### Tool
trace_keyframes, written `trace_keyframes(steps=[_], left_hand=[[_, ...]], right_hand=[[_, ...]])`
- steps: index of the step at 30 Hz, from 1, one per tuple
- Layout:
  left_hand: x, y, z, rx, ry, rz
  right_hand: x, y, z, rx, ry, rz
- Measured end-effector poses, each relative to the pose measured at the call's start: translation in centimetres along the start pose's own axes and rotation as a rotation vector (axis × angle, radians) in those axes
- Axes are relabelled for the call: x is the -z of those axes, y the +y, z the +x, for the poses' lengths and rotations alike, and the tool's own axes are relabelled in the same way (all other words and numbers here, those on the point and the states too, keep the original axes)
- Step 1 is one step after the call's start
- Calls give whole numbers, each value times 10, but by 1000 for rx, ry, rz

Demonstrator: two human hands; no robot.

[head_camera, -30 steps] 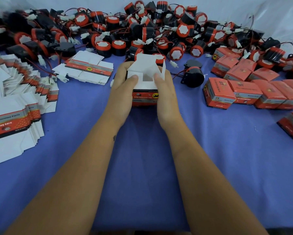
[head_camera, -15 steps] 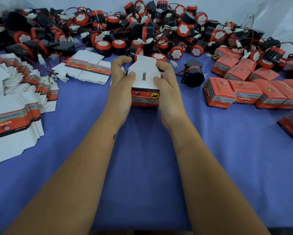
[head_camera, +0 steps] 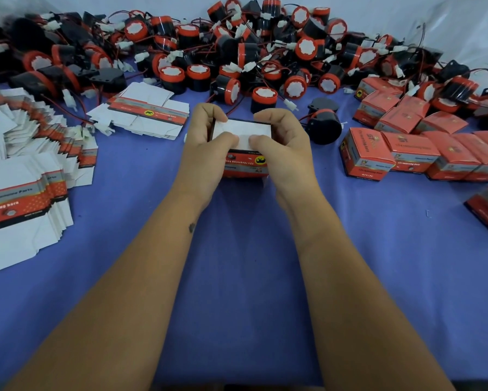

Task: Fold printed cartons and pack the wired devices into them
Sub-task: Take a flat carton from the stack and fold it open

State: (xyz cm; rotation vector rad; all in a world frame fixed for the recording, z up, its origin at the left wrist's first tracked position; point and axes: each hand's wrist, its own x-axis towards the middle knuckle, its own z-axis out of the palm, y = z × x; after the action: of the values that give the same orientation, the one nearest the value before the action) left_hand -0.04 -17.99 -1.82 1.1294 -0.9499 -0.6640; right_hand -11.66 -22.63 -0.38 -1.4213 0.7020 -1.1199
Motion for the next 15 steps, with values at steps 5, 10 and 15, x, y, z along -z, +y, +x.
trace_keyframes(steps=[5,10,15], left_hand=[[-1,3,-3,-36,11,-3],[-3,8,-6,-80,92,-59],[-2,7,-8,-250,162,166]], right_hand=[[-2,0,-1,9,35,-38],[-4,2,0,-31,77,-35],[0,-1,0,-121,-94,-20]])
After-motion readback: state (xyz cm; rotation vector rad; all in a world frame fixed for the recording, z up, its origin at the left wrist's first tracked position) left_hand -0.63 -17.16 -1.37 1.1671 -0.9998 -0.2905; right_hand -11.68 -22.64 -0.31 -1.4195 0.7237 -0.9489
